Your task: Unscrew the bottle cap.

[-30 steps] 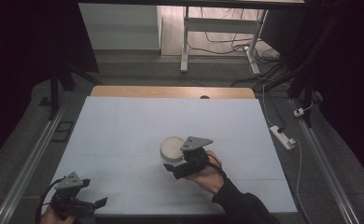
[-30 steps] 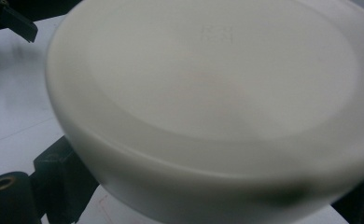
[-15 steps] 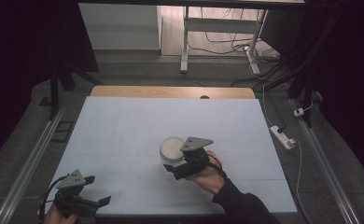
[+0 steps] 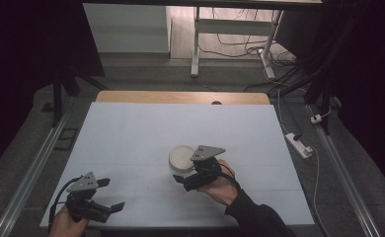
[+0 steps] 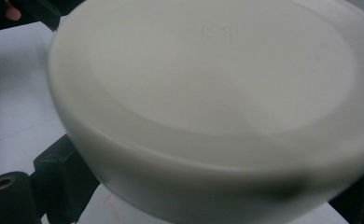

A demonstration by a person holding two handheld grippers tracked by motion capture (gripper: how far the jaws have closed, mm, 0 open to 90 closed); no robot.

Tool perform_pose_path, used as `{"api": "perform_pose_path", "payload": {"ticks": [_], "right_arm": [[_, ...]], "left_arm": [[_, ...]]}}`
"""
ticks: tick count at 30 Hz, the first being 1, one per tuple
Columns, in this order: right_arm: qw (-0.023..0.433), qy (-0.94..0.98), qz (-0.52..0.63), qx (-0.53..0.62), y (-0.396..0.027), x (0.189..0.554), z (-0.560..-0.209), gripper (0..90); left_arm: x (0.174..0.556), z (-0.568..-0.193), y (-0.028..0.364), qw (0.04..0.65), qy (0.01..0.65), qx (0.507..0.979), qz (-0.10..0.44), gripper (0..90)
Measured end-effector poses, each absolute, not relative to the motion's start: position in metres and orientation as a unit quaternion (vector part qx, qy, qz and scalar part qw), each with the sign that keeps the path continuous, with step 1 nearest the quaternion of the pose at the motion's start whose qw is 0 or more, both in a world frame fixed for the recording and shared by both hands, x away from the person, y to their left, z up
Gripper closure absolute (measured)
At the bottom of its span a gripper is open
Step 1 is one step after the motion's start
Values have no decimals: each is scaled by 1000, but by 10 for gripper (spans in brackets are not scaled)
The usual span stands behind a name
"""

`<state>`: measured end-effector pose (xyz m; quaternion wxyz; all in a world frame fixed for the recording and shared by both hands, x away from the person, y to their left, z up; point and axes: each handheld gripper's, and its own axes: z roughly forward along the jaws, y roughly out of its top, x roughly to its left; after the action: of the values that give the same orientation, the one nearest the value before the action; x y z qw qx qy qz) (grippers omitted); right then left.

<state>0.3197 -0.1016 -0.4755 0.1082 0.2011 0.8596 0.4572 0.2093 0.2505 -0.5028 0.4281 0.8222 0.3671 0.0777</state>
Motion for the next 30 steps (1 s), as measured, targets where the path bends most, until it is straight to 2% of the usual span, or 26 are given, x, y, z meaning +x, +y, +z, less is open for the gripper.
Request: {"api": "perform_pose_path", "payload": {"ticks": [10, 30], "right_arm": [[108, 859, 459, 198, -101, 319, -475, 66], [103, 861, 465, 181, -101, 316, -474, 66]], "left_arm": [[227, -487, 229, 470, 333, 813, 92, 0], [271, -466, 185, 465, 286, 833, 85, 0]]}}
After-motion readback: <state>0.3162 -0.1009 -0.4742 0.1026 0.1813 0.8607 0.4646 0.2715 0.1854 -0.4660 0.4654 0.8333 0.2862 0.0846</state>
